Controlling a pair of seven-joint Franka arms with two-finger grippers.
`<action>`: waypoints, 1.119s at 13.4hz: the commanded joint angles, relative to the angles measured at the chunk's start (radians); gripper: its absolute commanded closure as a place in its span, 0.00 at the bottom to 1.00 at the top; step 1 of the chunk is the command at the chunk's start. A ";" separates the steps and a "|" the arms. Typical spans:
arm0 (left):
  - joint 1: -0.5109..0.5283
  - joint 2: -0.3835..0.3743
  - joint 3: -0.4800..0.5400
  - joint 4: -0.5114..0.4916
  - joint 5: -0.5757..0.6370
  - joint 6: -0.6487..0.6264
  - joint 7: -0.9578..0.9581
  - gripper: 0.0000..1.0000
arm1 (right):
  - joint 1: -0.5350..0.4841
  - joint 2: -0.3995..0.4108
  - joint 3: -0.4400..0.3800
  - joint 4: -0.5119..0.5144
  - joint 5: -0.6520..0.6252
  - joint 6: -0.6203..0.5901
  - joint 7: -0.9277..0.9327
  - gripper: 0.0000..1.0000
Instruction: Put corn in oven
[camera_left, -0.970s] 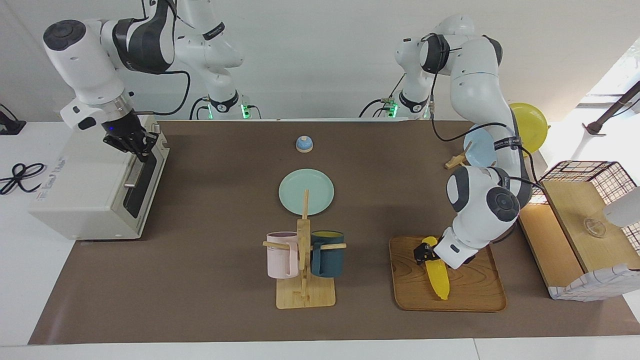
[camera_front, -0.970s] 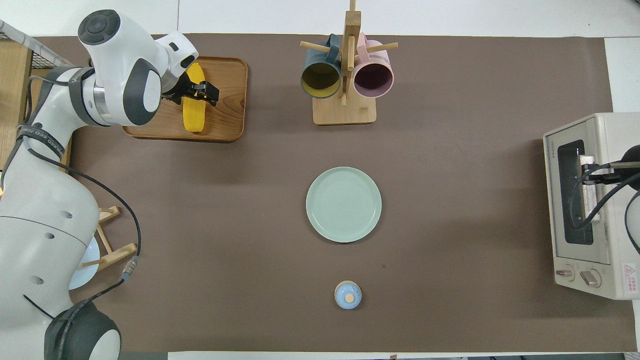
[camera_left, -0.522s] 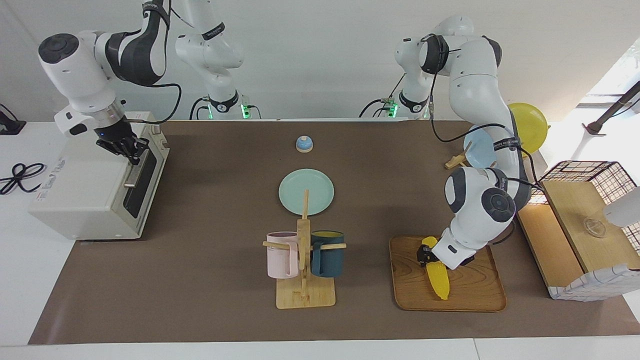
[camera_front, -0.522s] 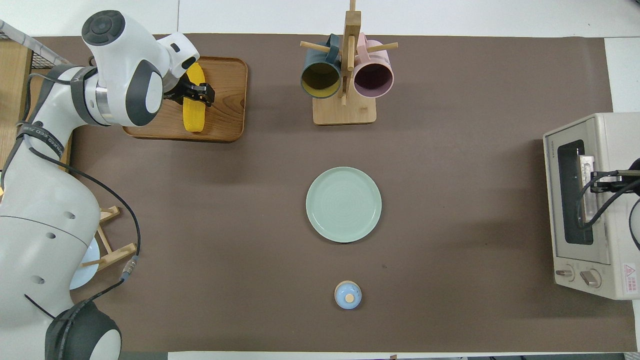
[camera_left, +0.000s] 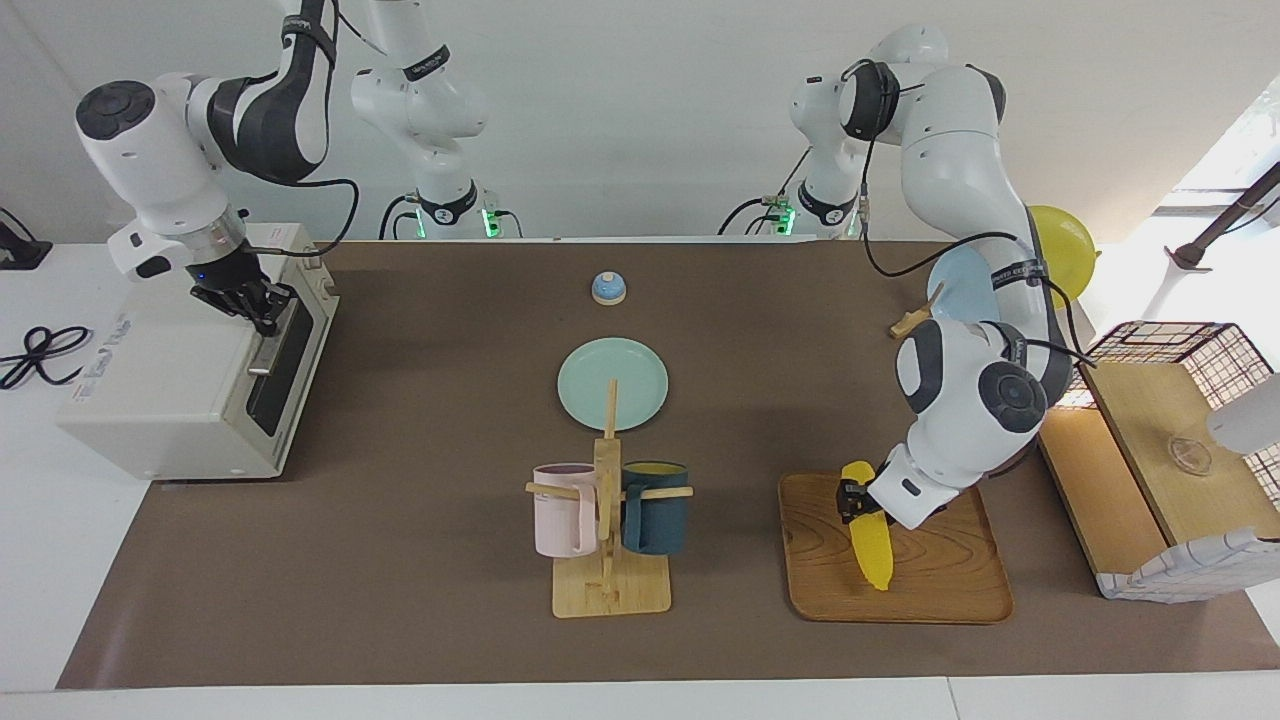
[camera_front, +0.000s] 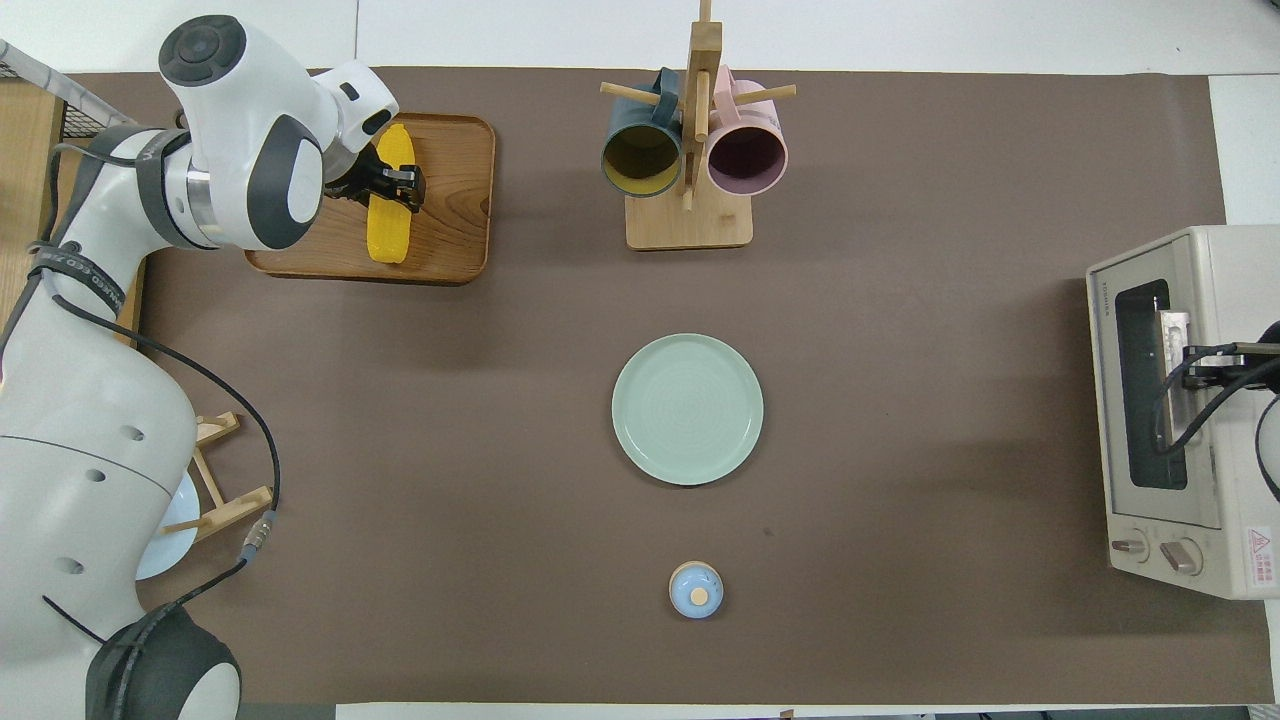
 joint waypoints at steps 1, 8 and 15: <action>-0.011 -0.157 0.010 -0.080 -0.029 -0.098 -0.066 1.00 | 0.003 -0.002 0.009 -0.041 -0.012 0.025 0.061 1.00; -0.208 -0.409 0.009 -0.379 -0.052 -0.099 -0.317 1.00 | 0.098 0.035 0.012 -0.057 0.004 0.080 0.171 1.00; -0.494 -0.443 0.009 -0.652 -0.056 0.324 -0.567 1.00 | 0.143 0.139 0.014 -0.159 0.038 0.307 0.174 1.00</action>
